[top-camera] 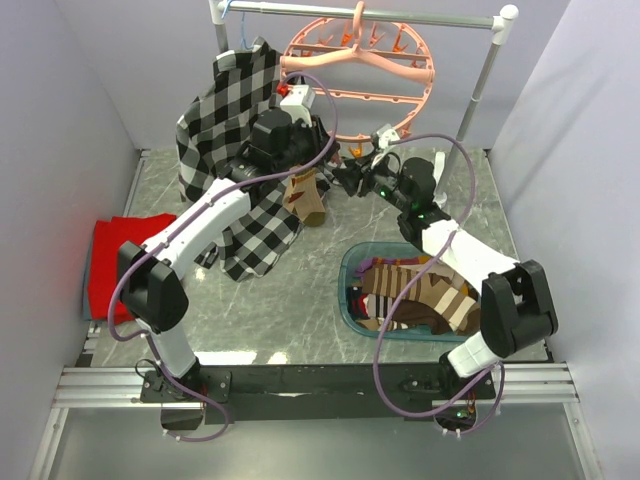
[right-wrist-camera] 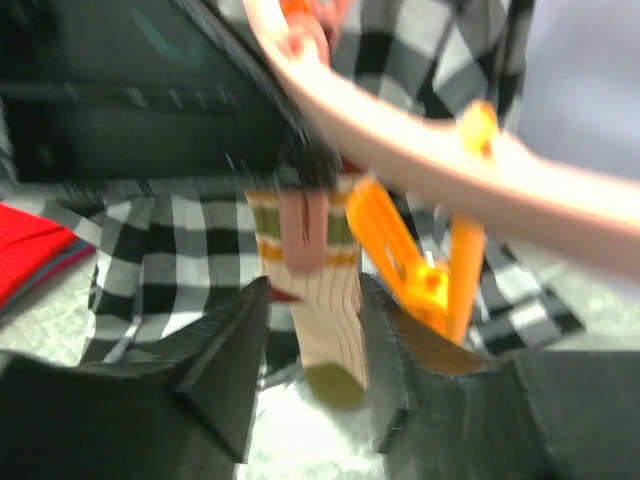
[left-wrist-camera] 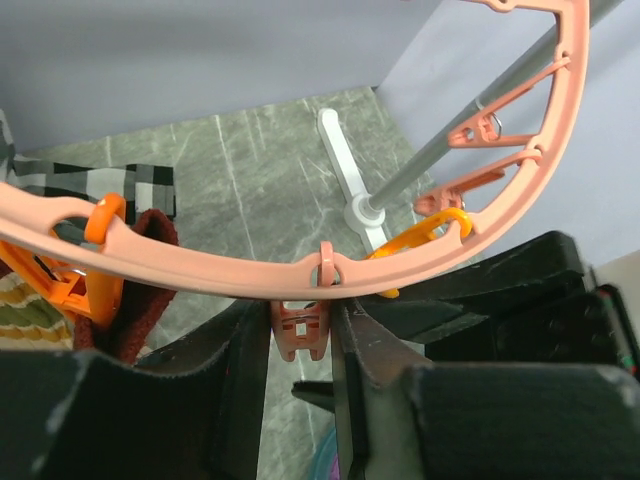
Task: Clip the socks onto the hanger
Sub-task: Pick up the sock from the bin.
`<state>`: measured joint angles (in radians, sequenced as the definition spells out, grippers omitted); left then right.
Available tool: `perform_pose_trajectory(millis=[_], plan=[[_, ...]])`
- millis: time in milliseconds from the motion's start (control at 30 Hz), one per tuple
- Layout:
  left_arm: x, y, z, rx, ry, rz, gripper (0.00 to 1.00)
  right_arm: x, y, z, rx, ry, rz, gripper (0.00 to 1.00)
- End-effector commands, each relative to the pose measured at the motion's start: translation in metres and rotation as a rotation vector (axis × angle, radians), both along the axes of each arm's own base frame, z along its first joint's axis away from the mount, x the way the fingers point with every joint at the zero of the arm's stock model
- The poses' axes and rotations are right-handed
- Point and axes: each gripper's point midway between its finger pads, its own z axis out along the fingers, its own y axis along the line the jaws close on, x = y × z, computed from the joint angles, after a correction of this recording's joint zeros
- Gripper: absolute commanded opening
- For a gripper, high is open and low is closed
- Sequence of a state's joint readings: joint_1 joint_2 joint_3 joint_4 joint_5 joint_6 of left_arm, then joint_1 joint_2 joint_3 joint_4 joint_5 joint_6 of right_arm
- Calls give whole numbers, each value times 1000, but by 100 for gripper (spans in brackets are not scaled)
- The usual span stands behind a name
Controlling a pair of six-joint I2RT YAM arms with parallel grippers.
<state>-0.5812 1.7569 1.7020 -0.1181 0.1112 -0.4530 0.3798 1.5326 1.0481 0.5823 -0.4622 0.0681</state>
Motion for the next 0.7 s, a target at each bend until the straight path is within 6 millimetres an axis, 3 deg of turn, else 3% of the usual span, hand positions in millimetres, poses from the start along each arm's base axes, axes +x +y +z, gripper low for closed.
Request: perform_pose_trajectory(millis=[0,133,300,400,433,500,600,667], plan=[[0,9,38,-37,-82,44,21,-14,-18,7,-9,32,-75,54],[-1,15,43,-32,-92,69,20,-36,-32,4,5,99,-135,58],[1,19,42,-24,-82,92,18,-69,-36,-25,-56,235,-171,59],[-1,19,43,-26,-81,95,18,-97,-52,-66,-150,381,-210,60],[-1,19,42,-26,-76,95,17,-107,-59,-66,-147,385,-220,60],[-3,18,39,-15,-64,93,17,-128,-75,-101,-209,478,-251,59],[-6,18,35,2,-46,91,16,-159,-90,-129,-289,577,-253,59],[-7,19,36,7,-40,91,16,-169,-93,-135,-332,598,-230,58]])
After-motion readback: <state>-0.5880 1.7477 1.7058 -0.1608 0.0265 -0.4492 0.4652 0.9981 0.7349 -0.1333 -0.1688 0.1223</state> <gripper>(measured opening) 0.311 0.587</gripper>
